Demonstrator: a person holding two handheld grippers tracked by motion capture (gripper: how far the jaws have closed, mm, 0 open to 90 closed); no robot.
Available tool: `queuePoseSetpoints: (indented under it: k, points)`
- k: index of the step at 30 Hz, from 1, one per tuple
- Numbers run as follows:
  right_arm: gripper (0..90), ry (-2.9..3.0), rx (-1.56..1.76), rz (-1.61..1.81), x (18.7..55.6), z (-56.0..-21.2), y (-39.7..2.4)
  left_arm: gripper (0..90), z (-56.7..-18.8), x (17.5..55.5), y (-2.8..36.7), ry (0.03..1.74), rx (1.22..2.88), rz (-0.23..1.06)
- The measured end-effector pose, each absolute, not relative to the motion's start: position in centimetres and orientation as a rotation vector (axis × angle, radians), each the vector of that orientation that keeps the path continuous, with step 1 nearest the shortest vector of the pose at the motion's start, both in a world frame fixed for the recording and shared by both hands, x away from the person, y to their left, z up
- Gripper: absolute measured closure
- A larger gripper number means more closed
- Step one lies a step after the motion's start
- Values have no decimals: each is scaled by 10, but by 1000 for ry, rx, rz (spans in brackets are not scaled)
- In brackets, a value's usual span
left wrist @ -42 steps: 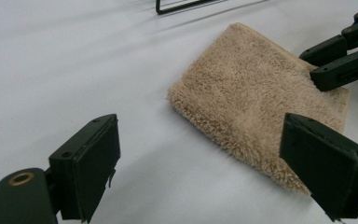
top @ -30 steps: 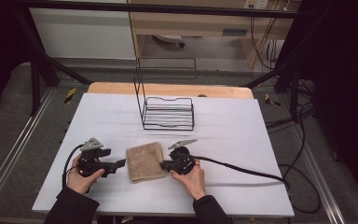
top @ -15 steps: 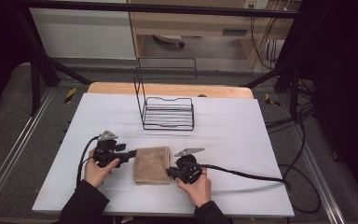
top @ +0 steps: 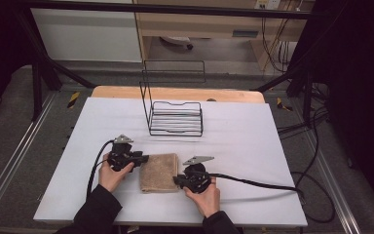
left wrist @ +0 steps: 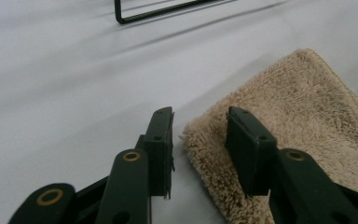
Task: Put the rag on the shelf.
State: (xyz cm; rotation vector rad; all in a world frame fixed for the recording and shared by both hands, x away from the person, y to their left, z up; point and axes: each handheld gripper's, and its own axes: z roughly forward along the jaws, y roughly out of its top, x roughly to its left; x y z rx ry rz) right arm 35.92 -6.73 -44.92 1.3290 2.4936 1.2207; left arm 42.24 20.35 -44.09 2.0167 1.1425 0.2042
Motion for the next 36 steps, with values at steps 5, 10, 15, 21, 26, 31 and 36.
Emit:
queuePoseSetpoints:
  k: [5,10,15,21,26,31,36]
  points:
    - [773,2493,1316,1217,360,-448,-68,690,-445,424,202,1145,2028,176]
    - [613,2466,1248,1252,366,-439,-72,781,-446,424,202,1154,2033,170]
    - [477,2438,1218,1286,379,-431,-75,831,-448,424,200,1157,2039,173]
    - [342,2384,1216,1260,408,-432,-75,836,-450,422,198,1140,2047,199]
    - [388,2406,1248,1237,433,-438,-61,829,-450,422,198,1132,2051,200]
    - [476,2432,1247,1184,442,-445,-56,827,-450,421,198,1125,2057,212]
    - [583,2480,1242,1151,438,-450,-54,826,-450,421,198,1122,2057,212]
